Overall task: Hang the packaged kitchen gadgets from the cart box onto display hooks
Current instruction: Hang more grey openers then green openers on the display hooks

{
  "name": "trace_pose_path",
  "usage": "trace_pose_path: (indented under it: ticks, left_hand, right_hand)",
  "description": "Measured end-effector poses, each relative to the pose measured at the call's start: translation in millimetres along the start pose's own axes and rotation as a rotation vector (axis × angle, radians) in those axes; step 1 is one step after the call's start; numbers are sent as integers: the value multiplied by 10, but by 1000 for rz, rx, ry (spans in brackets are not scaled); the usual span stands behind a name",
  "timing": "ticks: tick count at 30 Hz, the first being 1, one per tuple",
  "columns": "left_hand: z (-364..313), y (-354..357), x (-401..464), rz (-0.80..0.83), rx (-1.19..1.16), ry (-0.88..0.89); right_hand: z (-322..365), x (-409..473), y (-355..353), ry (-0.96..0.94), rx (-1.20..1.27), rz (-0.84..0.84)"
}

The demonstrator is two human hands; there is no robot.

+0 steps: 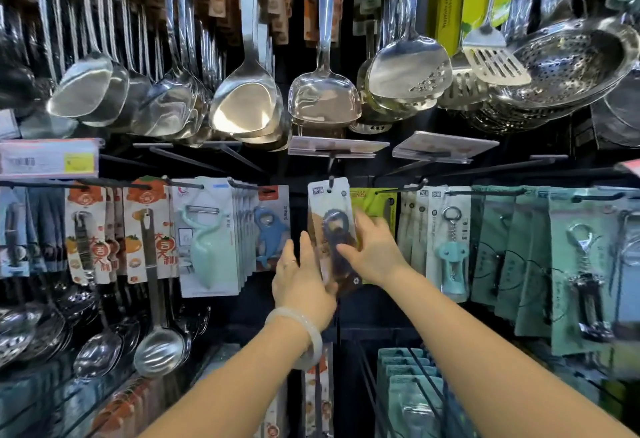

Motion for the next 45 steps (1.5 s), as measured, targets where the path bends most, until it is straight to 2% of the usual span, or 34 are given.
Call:
trace_pose_path:
  ticks: [5, 8, 13, 20, 27, 37, 45]
  left_hand:
    - [-299, 477, -253, 100, 326, 227]
    - [-742, 860, -439, 176, 353, 362]
    - [-1873, 1541, -1060, 328, 254, 620]
    - [-3488, 2142, -2488, 490, 107, 978]
    - [-4716, 2732, -3673, 648, 94, 1153]
    - [-6170, 3377, -4886, 756, 98, 1317]
    - [-7165, 4153, -5475, 794, 91, 1437]
  right_hand:
    - [-363, -582, -128, -11, -570, 31]
    - [-666, -1050, -463, 22, -684, -18]
    - [-1359, -1990, -1491, 315, -813, -96]
    - [-2177, -3638, -3018, 757, -963, -182]
    - [-2777, -5186, -4149, 1121, -970, -227]
    - [-3291, -6511, -5383, 1286, -951, -337]
    - [-3995, -7105, -6146, 1415, -925, -403]
Point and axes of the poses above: each hand's wrist, its own x-axis towards the middle knuckle, its own y-axis out of the palm, z = x × y, the point moved 10 cm from there along x, towards the middle knuckle, and after that the axes turned 9 degrees about x, right-handed, at the moved point
